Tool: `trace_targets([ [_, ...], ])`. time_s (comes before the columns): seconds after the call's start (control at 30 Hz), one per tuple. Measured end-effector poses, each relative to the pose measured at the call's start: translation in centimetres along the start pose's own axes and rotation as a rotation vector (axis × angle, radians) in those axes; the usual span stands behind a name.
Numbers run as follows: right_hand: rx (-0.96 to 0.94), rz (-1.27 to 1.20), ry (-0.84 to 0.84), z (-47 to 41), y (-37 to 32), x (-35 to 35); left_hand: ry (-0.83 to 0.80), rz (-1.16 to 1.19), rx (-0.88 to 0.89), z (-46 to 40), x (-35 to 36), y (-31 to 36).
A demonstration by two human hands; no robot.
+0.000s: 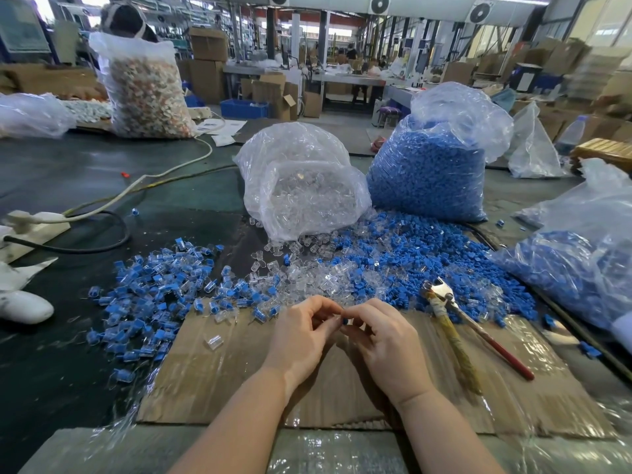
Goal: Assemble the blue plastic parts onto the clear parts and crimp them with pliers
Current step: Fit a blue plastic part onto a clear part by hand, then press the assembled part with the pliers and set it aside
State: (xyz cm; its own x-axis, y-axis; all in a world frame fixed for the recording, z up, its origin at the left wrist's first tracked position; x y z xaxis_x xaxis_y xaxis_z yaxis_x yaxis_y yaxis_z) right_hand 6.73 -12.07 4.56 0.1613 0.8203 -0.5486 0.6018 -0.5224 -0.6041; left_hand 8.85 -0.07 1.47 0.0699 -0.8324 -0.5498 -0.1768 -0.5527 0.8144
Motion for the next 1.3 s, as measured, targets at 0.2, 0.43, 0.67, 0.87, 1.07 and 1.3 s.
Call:
trace_targets([
  [0.2,0.015,0.025,-0.027,0.1,0.2,0.3,0.009,-0.044,0.014,0.0,-0.1,0.0],
  [0.43,0.159,0.168,0.121,0.1,1.4,-1.7,0.001,-0.049,-0.009,0.1,0.0,-0.3],
  [0.67,1.014,0.725,-0.070,4.1,8.3,-7.7,0.021,-0.037,-0.030,-0.2,-0.1,-0.6],
  [0.87,1.038,0.777,-0.083,4.8,8.5,-8.8,0.026,-0.027,-0.071,-0.4,-0.3,-0.7],
  [1.07,0.787,0.735,-0.079,2.2,5.7,-8.0,-0.001,0.317,-0.270,-0.8,-0.6,-1.4],
  [1.3,0.776,-0.091,-0.347,0.0,1.9,-2.4,0.058,0.470,-0.396,-1.5,-1.2,-1.3],
])
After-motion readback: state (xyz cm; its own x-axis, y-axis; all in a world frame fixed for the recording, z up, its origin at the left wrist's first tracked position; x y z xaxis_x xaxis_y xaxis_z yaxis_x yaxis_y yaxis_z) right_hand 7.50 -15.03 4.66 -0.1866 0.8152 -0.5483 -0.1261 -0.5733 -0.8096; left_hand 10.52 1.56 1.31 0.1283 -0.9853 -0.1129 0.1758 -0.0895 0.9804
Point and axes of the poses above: each hand's wrist, its own z-axis away from the middle knuckle, its own x-axis out of the palm, y = z × x, the point moved 8 cm from there along -z, towards the middle knuckle, and after that the axes turned 14 degrees about -z, right-handed, at the moved point
